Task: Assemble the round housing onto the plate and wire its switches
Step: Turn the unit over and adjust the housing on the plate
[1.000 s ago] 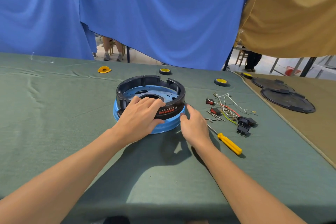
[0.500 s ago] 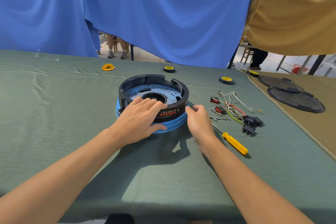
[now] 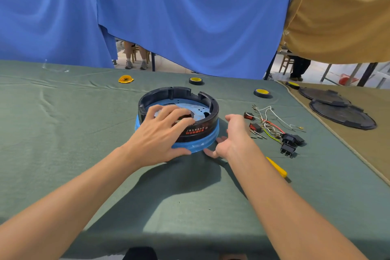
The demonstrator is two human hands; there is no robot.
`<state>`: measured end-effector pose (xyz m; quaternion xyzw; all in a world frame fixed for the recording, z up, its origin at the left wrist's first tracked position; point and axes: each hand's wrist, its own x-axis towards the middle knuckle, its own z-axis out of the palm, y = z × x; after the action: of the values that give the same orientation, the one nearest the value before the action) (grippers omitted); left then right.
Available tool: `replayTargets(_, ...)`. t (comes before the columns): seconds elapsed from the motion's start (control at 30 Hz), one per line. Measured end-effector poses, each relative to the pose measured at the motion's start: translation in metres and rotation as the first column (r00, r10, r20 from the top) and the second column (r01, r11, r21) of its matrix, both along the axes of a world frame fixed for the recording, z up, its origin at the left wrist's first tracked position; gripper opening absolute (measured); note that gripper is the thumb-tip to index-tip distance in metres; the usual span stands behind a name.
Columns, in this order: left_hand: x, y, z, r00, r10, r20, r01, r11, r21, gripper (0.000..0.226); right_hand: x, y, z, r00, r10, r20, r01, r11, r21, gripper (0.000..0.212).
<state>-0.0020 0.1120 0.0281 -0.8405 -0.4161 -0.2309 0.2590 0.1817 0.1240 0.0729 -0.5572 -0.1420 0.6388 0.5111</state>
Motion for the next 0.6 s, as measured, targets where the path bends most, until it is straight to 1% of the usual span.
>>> replayTargets(0.03,-0.001,-0.003,-0.002,0.987,0.009,0.158,-0.009,1.000,-0.004,0.066,-0.003,-0.002,-0.002,1.000,-0.005,0.010,0.005,0.999,0.038,0.012)
replayTargets(0.07,0.000,-0.007,-0.003,0.927,0.048,0.371,-0.042,0.999,-0.024,0.062,-0.005,-0.002,-0.006,0.995,-0.006,0.098,-0.004,0.995,0.098,0.010)
replayTargets(0.1,0.000,-0.010,-0.003,0.798,0.109,0.593,-0.096,0.994,-0.053,0.057,-0.008,-0.001,-0.012,0.961,-0.013,0.275,-0.040,0.982,0.186,0.014)
replayTargets(0.13,0.000,-0.011,-0.003,0.607,0.184,0.773,-0.164,0.981,-0.105,0.051,-0.010,0.001,-0.018,0.858,-0.067,0.510,-0.097,0.952,0.289,0.021)
replayTargets(0.17,-0.003,-0.011,-0.003,0.380,0.274,0.883,-0.219,0.955,-0.202,0.047,-0.011,0.003,-0.025,0.667,-0.164,0.727,-0.209,0.895,0.395,0.025)
replayTargets(0.2,-0.006,-0.010,-0.002,0.150,0.377,0.914,-0.220,0.914,-0.341,0.044,-0.010,0.003,-0.029,0.439,-0.291,0.850,-0.380,0.797,0.470,0.030)
replayTargets(0.23,-0.010,-0.008,-0.001,-0.062,0.488,0.871,-0.146,0.858,-0.492,0.042,-0.011,0.003,-0.030,0.264,-0.401,0.877,-0.567,0.672,0.477,0.036)
replayTargets(0.27,-0.013,-0.006,0.000,-0.229,0.568,0.791,-0.020,0.810,-0.587,0.035,-0.012,0.002,-0.028,0.139,-0.445,0.885,-0.725,0.563,0.397,0.042)
replayTargets(0.3,-0.016,-0.003,0.000,-0.341,0.598,0.725,0.105,0.791,-0.603,0.024,-0.014,0.003,-0.026,0.020,-0.440,0.898,-0.828,0.496,0.262,0.048)
replayTargets(0.33,-0.018,-0.001,0.001,-0.407,0.601,0.688,0.171,0.790,-0.589,0.014,-0.017,0.006,-0.023,-0.106,-0.411,0.905,-0.879,0.464,0.108,0.054)
replayTargets(0.37,-0.018,0.000,0.002,-0.432,0.601,0.673,0.189,0.790,-0.584,0.014,-0.020,0.010,-0.019,-0.217,-0.378,0.900,-0.896,0.444,-0.030,0.058)
replayTargets(0.4,-0.017,0.000,0.005,-0.414,0.606,0.679,0.188,0.787,-0.587,0.012,-0.023,0.016,-0.013,-0.285,-0.339,0.896,-0.901,0.413,-0.131,0.061)
replayTargets(0.43,-0.015,-0.001,0.007,-0.348,0.619,0.704,0.160,0.779,-0.606,0.015,-0.025,0.022,-0.006,-0.320,-0.291,0.902,-0.906,0.372,-0.201,0.065)
replayTargets(0.47,-0.012,-0.003,0.009,-0.225,0.623,0.749,0.082,0.779,-0.622,0.027,-0.026,0.030,0.003,-0.345,-0.219,0.913,-0.907,0.327,-0.264,0.074)
replayTargets(0.5,-0.009,-0.006,0.012,-0.048,0.598,0.800,-0.021,0.800,-0.600,0.037,-0.026,0.039,0.012,-0.391,-0.134,0.910,-0.895,0.286,-0.343,0.086)
replayTargets(0.53,-0.009,-0.008,0.014,0.166,0.519,0.839,-0.109,0.855,-0.508,0.040,-0.025,0.046,0.019,-0.470,-0.061,0.880,-0.860,0.254,-0.442,0.097)
replayTargets(0.57,-0.009,-0.010,0.018,0.380,0.412,0.828,-0.130,0.910,-0.394,0.041,-0.023,0.054,0.024,-0.561,-0.013,0.828,-0.807,0.233,-0.543,0.107)
replayTargets(0.6,-0.009,-0.011,0.023,0.571,0.320,0.756,-0.094,0.940,-0.327,0.044,-0.021,0.060,0.026,-0.636,0.017,0.772,-0.751,0.217,-0.624,0.113)
